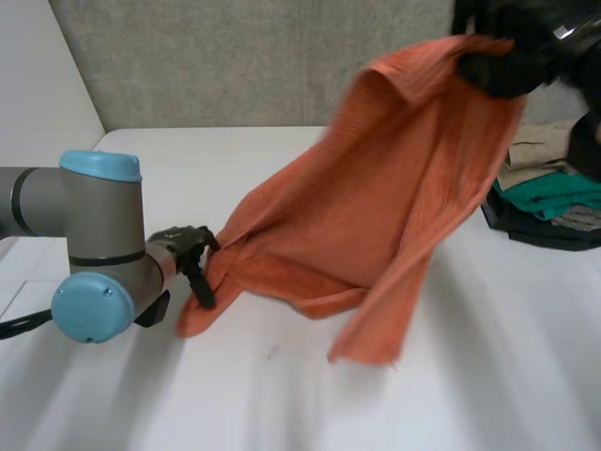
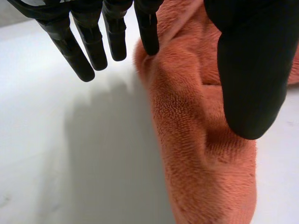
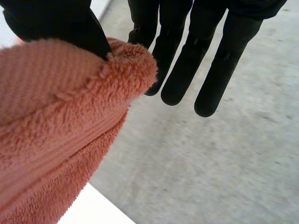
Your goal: Fold the laundry.
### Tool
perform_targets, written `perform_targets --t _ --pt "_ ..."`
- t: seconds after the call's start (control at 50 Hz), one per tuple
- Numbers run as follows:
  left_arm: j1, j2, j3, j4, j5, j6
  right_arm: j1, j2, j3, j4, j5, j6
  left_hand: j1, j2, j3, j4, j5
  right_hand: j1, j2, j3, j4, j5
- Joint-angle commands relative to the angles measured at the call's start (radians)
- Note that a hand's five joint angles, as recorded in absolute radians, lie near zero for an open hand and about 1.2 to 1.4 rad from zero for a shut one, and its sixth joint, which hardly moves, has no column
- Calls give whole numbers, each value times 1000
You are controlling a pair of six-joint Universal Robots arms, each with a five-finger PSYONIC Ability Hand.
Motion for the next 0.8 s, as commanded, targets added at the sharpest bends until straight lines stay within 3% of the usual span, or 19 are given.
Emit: perform_targets --t 0.02,0.18,0.32,0.42,0.54,0.6,0.7,0.8 --pt "-4 -6 25 37 -56 19 -203 3 -75 55 -90 108 67 76 78 70 71 297 222 209 203 214" --pt "-33 -49 56 16 -28 45 -319 7 -88 55 -158 217 64 73 75 67 68 297 222 209 203 214" --pt "-61 -58 63 -30 -16 38 -342 21 -83 49 -183 232 99 108 110 102 103 297 222 209 203 214" --pt "-64 -45 68 -29 -11 32 -345 49 -99 37 -178 231 469 478 479 472 473 297 222 209 203 214" --pt "-79 -46 72 -36 9 32 -346 101 -129 37 -172 229 642 651 653 645 646 297 222 209 203 214" --pt "-92 -57 75 -36 13 38 -340 133 -146 37 -164 228 1055 1065 1066 1059 1060 297 222 209 203 214" --pt "-95 -75 129 -36 -11 56 -299 197 -169 12 -135 216 1065 1074 1076 1068 1069 297 222 209 203 214" --pt "-31 -31 316 -6 -59 113 -238 321 -241 -116 -30 156 1065 1074 1076 1068 1069 297 222 209 203 214"
